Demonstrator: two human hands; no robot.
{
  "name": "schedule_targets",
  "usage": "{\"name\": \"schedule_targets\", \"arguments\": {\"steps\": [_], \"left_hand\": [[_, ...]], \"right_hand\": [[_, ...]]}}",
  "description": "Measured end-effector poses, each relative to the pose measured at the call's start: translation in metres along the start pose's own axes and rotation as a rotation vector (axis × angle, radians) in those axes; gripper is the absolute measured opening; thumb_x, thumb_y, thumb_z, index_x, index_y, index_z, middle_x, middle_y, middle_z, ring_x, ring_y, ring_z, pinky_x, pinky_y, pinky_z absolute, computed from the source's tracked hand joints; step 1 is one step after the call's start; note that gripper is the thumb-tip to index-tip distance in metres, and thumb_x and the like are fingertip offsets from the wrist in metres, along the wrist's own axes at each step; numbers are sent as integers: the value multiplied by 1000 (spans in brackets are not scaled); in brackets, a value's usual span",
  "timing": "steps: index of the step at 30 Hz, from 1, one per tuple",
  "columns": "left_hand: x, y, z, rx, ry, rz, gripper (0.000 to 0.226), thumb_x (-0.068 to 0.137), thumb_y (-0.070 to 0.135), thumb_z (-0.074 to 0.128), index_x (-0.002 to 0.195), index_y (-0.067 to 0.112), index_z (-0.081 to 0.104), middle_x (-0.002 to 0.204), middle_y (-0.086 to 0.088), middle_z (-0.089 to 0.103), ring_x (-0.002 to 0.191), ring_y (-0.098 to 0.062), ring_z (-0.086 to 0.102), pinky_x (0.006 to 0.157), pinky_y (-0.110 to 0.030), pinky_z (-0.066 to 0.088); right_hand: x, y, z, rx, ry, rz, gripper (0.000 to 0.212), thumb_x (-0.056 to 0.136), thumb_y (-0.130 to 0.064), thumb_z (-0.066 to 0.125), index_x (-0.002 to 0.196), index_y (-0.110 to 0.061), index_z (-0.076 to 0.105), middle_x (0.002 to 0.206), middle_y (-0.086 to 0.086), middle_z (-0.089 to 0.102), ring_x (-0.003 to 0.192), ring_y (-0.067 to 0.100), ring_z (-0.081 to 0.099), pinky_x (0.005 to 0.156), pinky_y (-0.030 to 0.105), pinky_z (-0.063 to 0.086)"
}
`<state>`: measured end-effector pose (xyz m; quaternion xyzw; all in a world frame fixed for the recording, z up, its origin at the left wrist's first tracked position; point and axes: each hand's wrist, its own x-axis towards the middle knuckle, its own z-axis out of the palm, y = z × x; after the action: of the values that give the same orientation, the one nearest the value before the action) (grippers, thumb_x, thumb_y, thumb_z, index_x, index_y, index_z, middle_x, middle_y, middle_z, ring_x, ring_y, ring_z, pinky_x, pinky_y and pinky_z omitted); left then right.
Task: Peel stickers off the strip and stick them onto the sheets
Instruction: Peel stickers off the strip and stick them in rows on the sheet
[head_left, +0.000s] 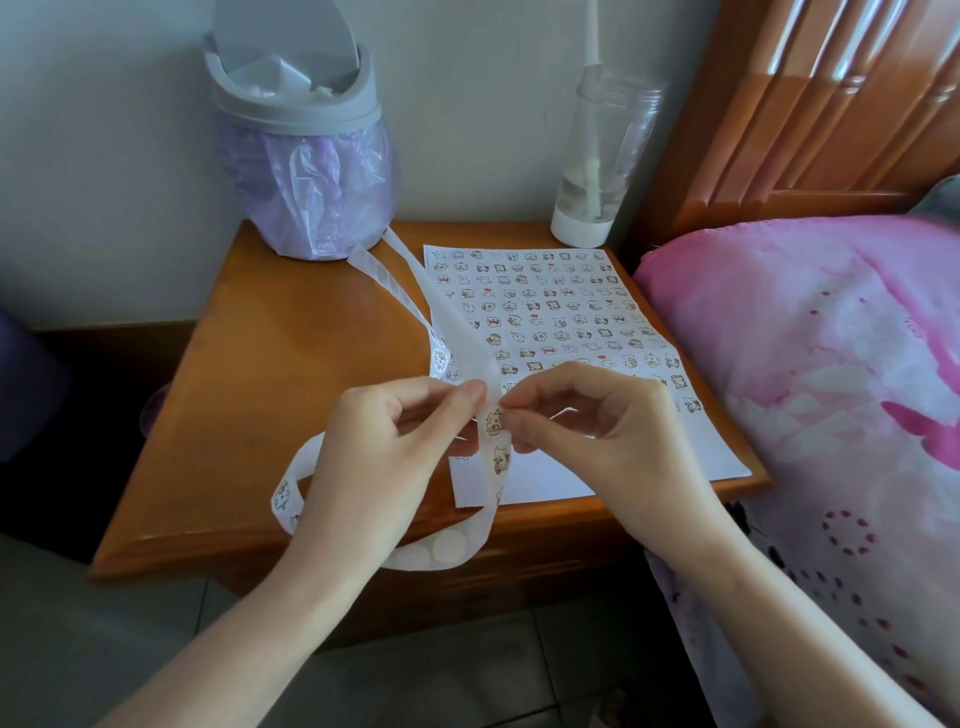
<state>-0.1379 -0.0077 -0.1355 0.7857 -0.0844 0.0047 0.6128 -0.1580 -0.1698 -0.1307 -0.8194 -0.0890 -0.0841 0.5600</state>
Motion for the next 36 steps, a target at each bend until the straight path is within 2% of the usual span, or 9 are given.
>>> {"name": "schedule_targets", "arguments": {"steps": [3, 12, 16, 18, 20, 24, 26, 29, 36], "left_hand": [[0, 1, 0, 18, 2, 15, 19, 83, 31, 62, 84, 17, 74, 72, 9, 72, 76, 3, 67, 58, -1, 43], [1, -7, 2, 41, 12, -10, 15, 82, 32, 63, 81, 21, 73, 70, 9, 73, 74, -2, 69, 61, -5, 48], [4, -12, 0, 56, -3, -49, 10, 83, 32, 62, 78, 26, 68, 75, 11, 72, 73, -2, 69, 62, -10, 53], [5, -14, -1, 63, -28, -65, 10, 84, 31, 62, 78, 25, 68, 77, 10, 73, 73, -2, 69, 64, -13, 54], [5, -15, -2, 73, -51, -69, 13, 85, 31, 61, 80, 23, 70, 76, 8, 73, 72, -4, 69, 66, -15, 56], [7, -18, -3, 123, -84, -59, 15, 86, 31, 59, 82, 23, 72, 78, 7, 73, 74, -5, 68, 69, -20, 56], [7, -19, -3, 170, -89, -58, 15, 85, 34, 59, 83, 26, 71, 78, 9, 73, 74, -3, 68, 67, -17, 54], [7, -20, -2, 215, -93, -51, 16, 85, 36, 58, 84, 27, 71, 80, 13, 72, 76, -3, 67, 66, -15, 51], [7, -21, -2, 261, -102, -24, 12, 85, 36, 58, 83, 30, 69, 79, 16, 70, 77, -3, 66, 64, -13, 49]], "right_hand": [[1, 1, 0, -37, 2, -4, 7, 82, -10, 71, 88, -12, 72, 81, -6, 72, 76, 10, 69, 74, 32, 58], [2, 1, -3, -87, -59, 27, 3, 81, -21, 70, 82, -20, 68, 84, -9, 66, 79, 10, 60, 78, 28, 53], [6, -8, -19, 51, -68, 38, 14, 78, -22, 68, 85, -10, 68, 81, -1, 69, 72, 10, 62, 69, 23, 54], [10, -7, -36, 93, -1, 101, 16, 76, -21, 69, 84, -7, 68, 74, 0, 69, 64, 11, 61, 64, 21, 54], [13, 1, -53, 29, 21, 203, 17, 75, -21, 70, 84, -6, 69, 69, 0, 67, 61, 12, 60, 62, 21, 54], [15, 15, -74, -111, -54, 394, 9, 83, -17, 68, 84, -8, 69, 62, -2, 65, 56, 9, 57, 61, 20, 52], [15, 19, -76, -152, -108, 437, 9, 84, -17, 68, 85, -8, 70, 60, -4, 64, 55, 8, 56, 63, 21, 50], [16, 23, -76, -165, -148, 445, 8, 82, -15, 69, 85, -7, 70, 63, -4, 66, 58, 11, 55, 65, 23, 48], [17, 24, -73, -215, -224, 404, 8, 80, -14, 72, 85, -8, 70, 69, -1, 67, 57, 9, 55, 58, 17, 49]]}}
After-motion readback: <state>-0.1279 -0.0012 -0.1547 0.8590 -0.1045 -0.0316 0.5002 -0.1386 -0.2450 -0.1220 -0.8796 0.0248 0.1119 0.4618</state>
